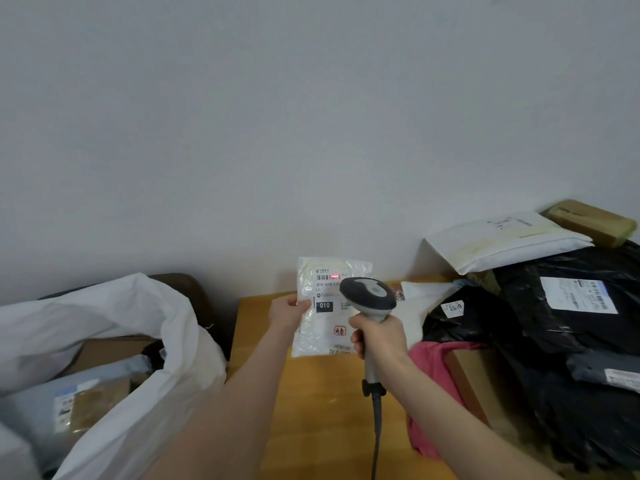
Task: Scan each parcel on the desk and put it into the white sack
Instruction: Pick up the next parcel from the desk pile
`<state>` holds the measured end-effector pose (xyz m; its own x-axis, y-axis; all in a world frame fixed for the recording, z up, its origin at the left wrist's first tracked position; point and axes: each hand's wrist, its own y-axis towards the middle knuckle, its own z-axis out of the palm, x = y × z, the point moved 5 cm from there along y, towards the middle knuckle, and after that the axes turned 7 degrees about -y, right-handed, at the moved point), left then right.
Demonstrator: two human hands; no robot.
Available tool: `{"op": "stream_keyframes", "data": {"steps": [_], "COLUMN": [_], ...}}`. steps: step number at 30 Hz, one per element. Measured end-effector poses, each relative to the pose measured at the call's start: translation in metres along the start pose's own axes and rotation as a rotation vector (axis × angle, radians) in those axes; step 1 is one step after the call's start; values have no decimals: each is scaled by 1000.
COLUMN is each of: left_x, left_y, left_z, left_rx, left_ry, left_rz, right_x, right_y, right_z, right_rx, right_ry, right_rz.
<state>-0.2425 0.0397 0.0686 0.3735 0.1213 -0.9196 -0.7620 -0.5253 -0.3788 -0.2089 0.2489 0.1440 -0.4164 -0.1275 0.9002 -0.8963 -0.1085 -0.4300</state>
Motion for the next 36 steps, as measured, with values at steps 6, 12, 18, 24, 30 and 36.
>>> {"op": "stream_keyframes", "data": {"steps": [6, 12, 18, 24, 30, 36], "left_x": [0, 1, 1, -4, -14, -39], "left_y": [-7, -14, -21, -38, -67, -95], "left_z": [-12, -17, -20, -24, -42, -106], "left_rx": [-47, -70, -80, -99, -196, -336], "left_ry": [-10, -12, -6, -4, 18, 10], "left_rz": [3, 2, 15, 37, 59, 131], "right_x": [-1, 1, 2, 4, 8, 22], "right_y": [-8, -14, -21, -29, -31, -29], "right_z": [11, 12, 5, 6, 7, 47], "right_rx": [27, 43, 44, 98, 184, 336], "right_ry": [-23, -52, -40, -41, -22, -69], "right_rz": [21, 26, 18, 10, -55, -119]}}
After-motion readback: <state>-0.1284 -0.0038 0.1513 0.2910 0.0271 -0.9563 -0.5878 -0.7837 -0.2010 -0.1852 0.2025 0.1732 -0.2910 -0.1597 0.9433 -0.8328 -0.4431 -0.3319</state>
